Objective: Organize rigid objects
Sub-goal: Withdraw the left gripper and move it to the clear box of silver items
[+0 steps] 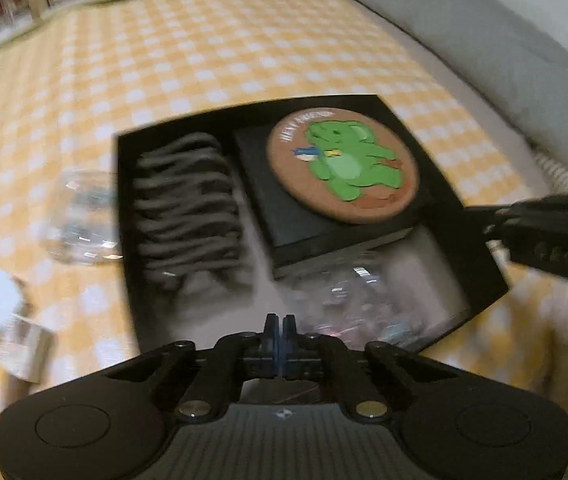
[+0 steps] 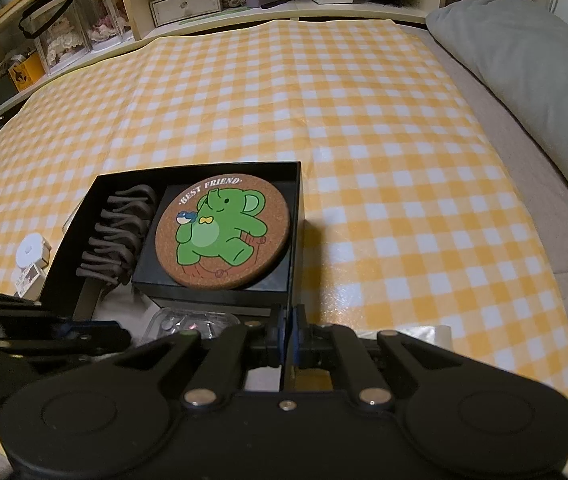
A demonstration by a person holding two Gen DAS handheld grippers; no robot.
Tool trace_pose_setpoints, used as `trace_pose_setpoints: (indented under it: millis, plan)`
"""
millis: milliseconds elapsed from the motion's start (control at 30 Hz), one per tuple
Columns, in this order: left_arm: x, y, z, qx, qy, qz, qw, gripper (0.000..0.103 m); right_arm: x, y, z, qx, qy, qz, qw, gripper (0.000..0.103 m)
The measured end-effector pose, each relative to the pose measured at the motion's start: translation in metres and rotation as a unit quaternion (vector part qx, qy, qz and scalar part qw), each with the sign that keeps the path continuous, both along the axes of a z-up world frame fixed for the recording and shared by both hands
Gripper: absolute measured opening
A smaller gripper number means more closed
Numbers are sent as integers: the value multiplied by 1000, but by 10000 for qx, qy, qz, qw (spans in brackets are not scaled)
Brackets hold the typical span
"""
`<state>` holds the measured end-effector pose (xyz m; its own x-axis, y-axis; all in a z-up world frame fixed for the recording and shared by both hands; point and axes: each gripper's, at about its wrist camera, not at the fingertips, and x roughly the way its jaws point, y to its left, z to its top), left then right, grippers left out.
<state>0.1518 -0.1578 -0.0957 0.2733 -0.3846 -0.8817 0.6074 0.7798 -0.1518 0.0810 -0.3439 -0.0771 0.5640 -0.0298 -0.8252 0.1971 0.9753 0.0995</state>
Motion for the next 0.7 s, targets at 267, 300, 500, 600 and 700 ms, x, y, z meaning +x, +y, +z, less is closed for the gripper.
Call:
trace_pose_setpoints:
  millis: [267, 300, 500, 600, 700]
  plan:
    - [5, -8, -9, -583, 593, -71, 9965, 0, 1, 1, 0, -25, 12, -4, 10000, 4]
    - [4, -8, -10, -661, 635, -51, 9958, 0, 1, 1, 0, -25, 14, -6, 10000, 4]
    - [3, -2, -9, -557, 656, 214, 9961, 27, 1, 2, 0, -16, 13, -11, 10000, 4]
    - [4, 5, -2, -548, 626, 281, 9961, 42, 0, -1, 0, 31, 0, -18, 10000, 4]
    - [0, 13, 12, -683, 502, 164, 9963, 57, 0, -2, 0, 48, -4, -21, 10000, 4]
